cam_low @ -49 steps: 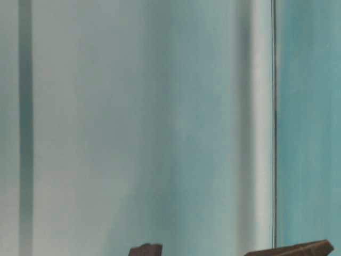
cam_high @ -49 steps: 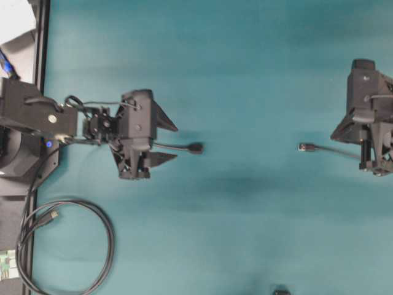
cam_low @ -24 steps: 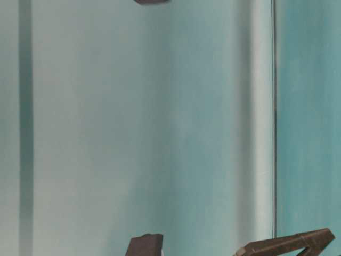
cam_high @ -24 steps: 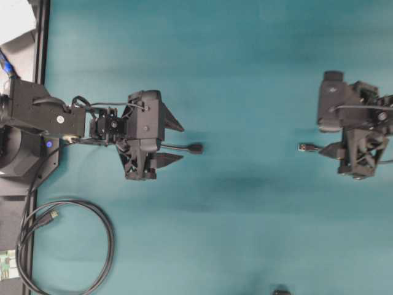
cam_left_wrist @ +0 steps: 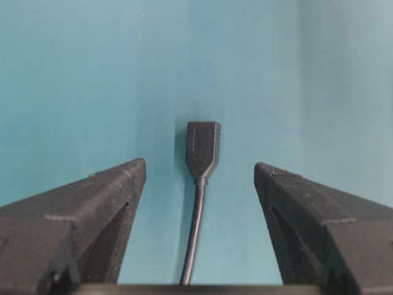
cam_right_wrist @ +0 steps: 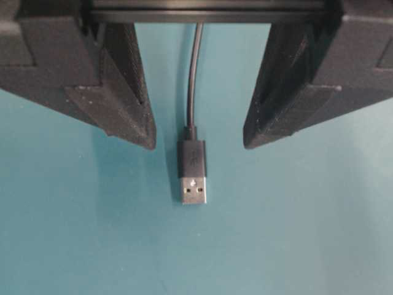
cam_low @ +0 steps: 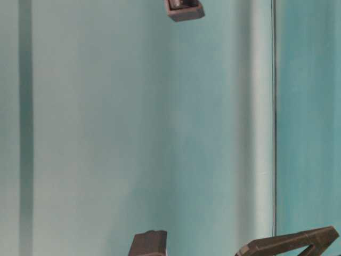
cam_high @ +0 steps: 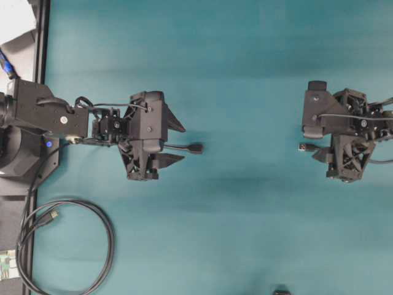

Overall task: Insert the USB using both arms.
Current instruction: 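Align the right gripper over the USB plug and the left over the socket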

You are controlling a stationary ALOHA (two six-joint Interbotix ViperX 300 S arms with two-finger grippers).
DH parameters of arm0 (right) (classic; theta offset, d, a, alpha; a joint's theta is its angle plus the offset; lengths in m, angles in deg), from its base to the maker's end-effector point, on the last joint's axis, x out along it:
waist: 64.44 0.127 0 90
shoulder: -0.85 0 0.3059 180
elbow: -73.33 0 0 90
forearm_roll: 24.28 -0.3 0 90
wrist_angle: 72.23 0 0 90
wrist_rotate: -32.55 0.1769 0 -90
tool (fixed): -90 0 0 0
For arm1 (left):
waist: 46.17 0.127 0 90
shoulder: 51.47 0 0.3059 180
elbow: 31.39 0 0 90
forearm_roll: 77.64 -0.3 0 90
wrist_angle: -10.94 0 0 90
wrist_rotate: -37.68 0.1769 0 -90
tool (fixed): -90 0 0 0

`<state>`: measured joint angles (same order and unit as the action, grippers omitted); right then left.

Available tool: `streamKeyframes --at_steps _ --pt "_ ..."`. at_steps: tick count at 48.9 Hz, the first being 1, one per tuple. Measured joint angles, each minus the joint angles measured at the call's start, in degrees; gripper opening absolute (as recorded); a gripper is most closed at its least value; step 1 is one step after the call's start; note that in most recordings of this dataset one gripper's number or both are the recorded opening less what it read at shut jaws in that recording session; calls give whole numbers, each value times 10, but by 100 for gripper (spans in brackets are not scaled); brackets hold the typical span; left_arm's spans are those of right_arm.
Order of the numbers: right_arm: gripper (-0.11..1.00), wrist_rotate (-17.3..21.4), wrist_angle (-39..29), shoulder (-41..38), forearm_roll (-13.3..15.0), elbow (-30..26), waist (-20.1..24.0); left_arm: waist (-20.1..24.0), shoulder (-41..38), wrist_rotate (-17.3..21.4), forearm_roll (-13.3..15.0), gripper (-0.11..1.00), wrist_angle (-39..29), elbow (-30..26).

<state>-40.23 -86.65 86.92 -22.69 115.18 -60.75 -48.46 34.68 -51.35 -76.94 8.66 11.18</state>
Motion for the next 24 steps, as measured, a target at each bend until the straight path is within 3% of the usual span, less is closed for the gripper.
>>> streamKeyframes --at_steps 24 --pt "58 0 1 -47 0 -21 0 0 -8 1 -1 79 4 -2"
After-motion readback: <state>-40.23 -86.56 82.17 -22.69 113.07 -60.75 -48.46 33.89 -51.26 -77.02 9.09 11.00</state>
